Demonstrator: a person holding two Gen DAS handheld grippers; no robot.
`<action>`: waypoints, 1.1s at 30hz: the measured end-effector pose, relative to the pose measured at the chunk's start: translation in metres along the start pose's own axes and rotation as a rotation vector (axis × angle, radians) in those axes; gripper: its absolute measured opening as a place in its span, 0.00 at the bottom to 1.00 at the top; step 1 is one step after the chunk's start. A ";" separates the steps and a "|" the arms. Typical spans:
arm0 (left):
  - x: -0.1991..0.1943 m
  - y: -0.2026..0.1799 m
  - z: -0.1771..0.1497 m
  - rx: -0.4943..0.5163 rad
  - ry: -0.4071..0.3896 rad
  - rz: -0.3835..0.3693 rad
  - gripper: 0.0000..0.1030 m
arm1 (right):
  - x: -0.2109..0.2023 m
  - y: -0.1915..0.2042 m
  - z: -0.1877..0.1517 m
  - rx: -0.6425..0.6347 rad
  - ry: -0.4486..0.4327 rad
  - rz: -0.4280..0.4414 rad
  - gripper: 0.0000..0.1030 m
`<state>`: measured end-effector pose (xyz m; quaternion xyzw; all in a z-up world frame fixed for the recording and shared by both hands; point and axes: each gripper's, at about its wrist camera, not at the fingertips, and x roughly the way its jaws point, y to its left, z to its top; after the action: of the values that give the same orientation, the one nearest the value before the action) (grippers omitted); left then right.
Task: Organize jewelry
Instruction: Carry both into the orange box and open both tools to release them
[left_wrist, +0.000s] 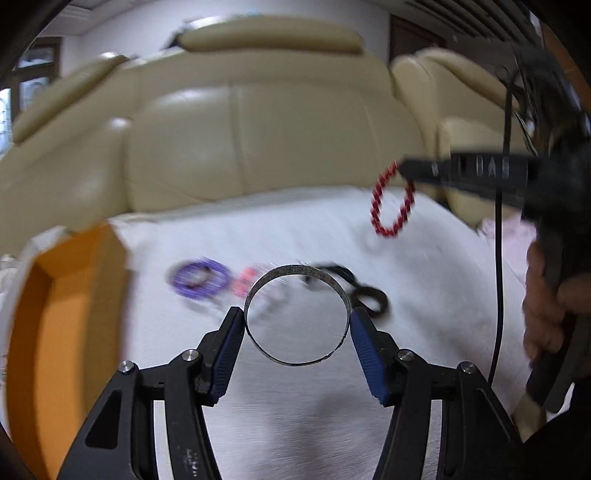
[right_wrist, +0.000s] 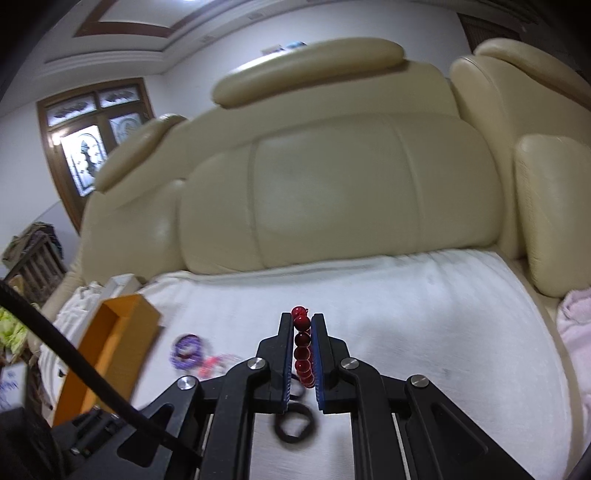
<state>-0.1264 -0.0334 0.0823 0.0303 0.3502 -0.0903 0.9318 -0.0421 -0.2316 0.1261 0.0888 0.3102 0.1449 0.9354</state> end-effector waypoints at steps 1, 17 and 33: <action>-0.008 0.005 0.003 -0.010 -0.013 0.029 0.59 | 0.000 0.008 0.001 -0.009 -0.005 0.014 0.10; -0.077 0.112 0.002 -0.187 -0.119 0.336 0.59 | 0.009 0.163 -0.004 -0.174 -0.004 0.244 0.10; -0.087 0.182 -0.014 -0.287 -0.083 0.471 0.59 | 0.070 0.269 -0.019 -0.262 0.085 0.358 0.10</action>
<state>-0.1647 0.1600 0.1281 -0.0252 0.3041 0.1781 0.9355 -0.0587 0.0463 0.1411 0.0140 0.3074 0.3512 0.8843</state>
